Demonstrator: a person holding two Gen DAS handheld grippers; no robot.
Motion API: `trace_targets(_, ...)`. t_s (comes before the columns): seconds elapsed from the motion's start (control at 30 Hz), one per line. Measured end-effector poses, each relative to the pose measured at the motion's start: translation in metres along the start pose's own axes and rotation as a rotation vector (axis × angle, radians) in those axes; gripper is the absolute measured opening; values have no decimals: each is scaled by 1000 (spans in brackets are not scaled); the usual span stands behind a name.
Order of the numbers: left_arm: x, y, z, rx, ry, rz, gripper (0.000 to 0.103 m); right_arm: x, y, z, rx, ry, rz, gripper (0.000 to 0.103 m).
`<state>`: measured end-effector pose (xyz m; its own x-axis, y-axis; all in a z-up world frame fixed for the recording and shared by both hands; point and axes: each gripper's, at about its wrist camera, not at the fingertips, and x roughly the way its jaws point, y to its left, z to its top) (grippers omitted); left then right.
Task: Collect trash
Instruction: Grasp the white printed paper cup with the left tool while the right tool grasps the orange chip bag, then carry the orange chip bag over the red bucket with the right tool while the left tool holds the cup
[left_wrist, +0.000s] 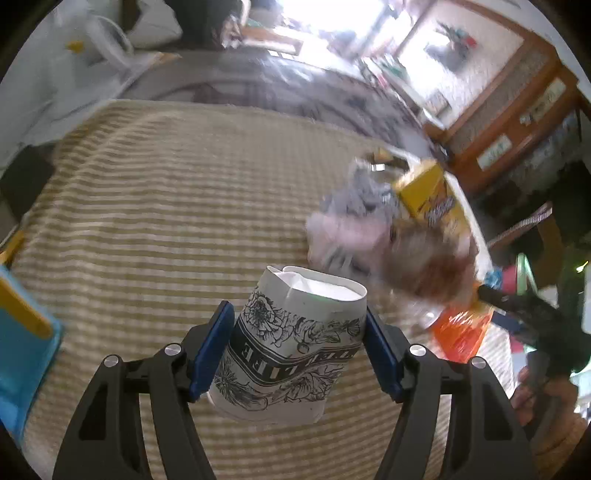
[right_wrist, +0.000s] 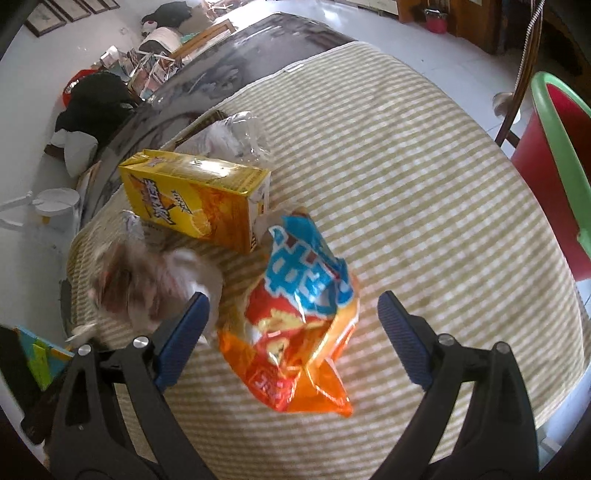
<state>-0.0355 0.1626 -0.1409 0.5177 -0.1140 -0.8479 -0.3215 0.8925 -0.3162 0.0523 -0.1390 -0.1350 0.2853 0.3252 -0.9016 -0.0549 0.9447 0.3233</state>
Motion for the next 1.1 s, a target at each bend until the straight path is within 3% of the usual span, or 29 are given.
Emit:
trace_targets(0.07,-14,-5,-8,20,-50,20,66,4,4,0,-17,10,-2,87)
trace_targets(0.1,-21,-7,-12,28,-67,24,66,6,6,0,-28,19,-6,73)
trace_targets(0.2,-35,-15,-18,45,-105,29,66,4,11,-1,-50,9,-4,64)
trace_targets(0.33,-44,-22,-13,42,-142,20,66,-23,15,0,-82,-78,-6,63)
trace_targets(0.57,-72,-62,-1,119,-232,-23,66,-91,25,3,-116,-251,29,63)
trace_targets(0.77,-86,-98,9,182,-286,3,66,-137,41,3,-186,-380,27,63)
trace_targets(0.9,-90,-112,7,217,-315,22,66,-151,46,3,-247,-432,-7,63)
trace_targets(1.1,-90,-123,4,229,-321,48,66,-154,34,1,-236,-424,6,63)
